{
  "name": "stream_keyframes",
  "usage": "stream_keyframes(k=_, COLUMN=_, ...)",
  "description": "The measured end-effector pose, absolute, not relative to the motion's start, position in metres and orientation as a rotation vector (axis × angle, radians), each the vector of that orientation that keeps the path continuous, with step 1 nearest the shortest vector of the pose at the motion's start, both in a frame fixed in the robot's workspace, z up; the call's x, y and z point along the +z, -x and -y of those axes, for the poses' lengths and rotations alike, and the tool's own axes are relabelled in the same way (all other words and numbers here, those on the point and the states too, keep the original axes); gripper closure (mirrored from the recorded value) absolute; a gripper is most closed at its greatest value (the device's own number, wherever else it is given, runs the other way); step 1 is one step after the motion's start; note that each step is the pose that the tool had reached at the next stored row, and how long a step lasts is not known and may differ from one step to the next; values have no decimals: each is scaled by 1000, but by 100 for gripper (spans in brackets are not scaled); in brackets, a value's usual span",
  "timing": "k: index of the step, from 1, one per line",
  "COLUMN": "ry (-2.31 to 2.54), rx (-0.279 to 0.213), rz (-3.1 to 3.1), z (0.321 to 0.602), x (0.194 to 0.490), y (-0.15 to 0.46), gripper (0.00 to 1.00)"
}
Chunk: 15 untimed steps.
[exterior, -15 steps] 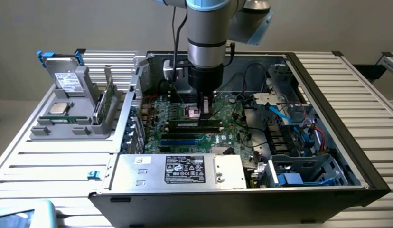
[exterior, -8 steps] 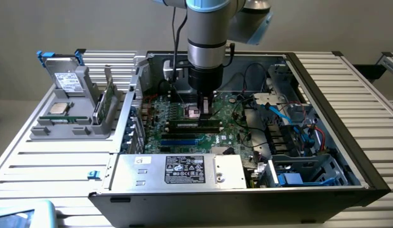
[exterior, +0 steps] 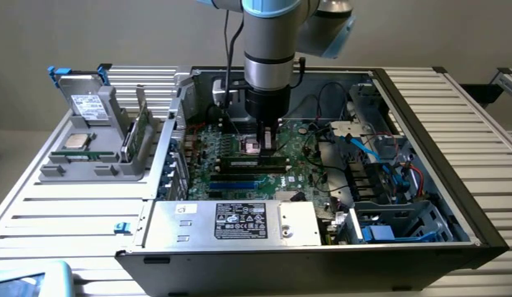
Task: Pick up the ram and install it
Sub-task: 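Insert the ram into the slot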
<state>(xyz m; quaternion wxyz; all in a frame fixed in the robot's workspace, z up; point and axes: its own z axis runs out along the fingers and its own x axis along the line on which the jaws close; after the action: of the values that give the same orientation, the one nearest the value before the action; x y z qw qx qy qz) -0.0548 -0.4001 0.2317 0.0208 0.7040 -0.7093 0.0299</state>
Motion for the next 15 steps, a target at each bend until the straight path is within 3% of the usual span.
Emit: stream_keyframes(k=15, ry=-2183, rx=91, rz=2201, z=400, x=230, y=55, gripper=87)
